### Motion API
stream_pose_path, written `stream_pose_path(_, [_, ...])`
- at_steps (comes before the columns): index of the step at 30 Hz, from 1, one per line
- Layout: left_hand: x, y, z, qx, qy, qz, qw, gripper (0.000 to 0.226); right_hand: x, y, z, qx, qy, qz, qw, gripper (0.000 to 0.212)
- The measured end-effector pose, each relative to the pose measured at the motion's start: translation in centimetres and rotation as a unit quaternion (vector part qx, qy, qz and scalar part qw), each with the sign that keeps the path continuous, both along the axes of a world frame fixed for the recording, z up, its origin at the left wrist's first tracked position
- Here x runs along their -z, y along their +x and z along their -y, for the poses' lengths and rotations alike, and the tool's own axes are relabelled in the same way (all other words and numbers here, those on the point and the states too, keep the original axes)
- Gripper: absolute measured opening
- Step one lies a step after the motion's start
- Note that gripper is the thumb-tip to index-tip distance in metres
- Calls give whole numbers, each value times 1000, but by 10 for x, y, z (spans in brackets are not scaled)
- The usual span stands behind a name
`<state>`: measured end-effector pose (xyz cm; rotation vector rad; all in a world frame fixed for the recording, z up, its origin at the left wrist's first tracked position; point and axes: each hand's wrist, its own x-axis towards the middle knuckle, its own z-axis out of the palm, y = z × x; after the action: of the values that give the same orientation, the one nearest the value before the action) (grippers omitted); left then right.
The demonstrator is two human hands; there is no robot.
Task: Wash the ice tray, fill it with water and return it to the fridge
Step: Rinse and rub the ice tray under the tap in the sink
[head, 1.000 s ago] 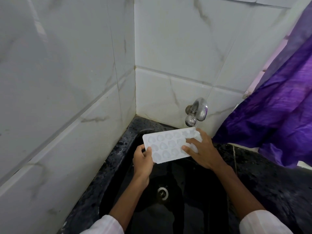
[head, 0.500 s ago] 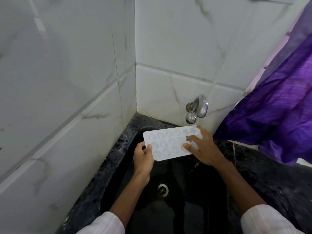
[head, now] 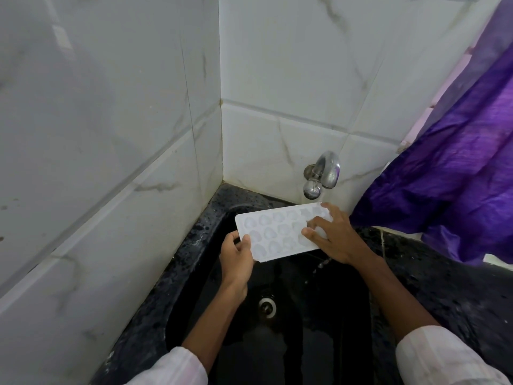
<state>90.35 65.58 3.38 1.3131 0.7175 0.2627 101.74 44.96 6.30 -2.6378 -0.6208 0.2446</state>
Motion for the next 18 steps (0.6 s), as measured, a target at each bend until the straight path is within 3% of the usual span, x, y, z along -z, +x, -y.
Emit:
stream_pose_path(6, [0, 1, 5, -13, -7, 0, 1000, 17, 8, 3, 0, 1, 27, 13, 1000, 44])
stream_pose_path(10, [-4, 8, 3, -20, 2, -3, 1000, 12, 13, 2, 1, 29, 64, 14, 997, 63])
stream_pose_path(18, [-1, 17, 2, -31, 9, -27, 999, 16, 19, -3, 6, 21, 62, 53, 996, 65])
